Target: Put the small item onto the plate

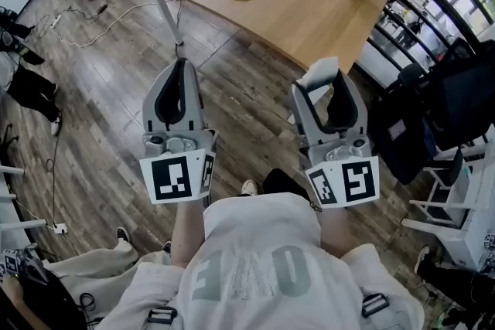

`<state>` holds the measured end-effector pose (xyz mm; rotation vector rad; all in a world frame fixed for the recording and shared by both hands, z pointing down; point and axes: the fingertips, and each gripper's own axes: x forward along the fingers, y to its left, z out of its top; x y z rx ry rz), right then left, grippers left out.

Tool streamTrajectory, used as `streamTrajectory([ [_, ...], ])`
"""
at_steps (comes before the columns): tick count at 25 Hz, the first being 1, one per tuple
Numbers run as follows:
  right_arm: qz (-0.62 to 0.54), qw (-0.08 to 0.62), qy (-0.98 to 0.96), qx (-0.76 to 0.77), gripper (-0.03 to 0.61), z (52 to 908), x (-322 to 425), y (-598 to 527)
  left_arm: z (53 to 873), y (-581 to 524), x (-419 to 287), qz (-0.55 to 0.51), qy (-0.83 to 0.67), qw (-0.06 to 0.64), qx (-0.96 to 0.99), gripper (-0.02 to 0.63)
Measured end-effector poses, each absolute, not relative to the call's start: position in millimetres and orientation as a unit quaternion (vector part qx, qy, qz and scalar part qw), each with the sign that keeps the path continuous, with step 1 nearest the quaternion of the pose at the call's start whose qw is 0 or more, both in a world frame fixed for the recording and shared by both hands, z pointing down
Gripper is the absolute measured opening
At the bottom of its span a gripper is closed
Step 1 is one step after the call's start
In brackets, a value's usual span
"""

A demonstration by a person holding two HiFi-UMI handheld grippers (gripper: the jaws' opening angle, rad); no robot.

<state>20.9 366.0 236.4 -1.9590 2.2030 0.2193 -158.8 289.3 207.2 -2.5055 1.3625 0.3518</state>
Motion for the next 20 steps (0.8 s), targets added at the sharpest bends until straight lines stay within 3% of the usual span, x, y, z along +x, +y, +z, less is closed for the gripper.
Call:
streamTrajectory([
  [10, 0.082, 0.102, 0.745, -0.654, 0.309, 241.9, 32.2, 323.9, 217.1, 252.7, -160.3, 0.121, 0.481, 0.137, -0.858, 0.008],
  [20, 0.085, 0.11, 0.763, -0.632, 0.308, 241.6, 51.6, 206.6, 219.7, 156.4, -132.7, 0.107, 0.485, 0.148, -0.855, 0.008],
])
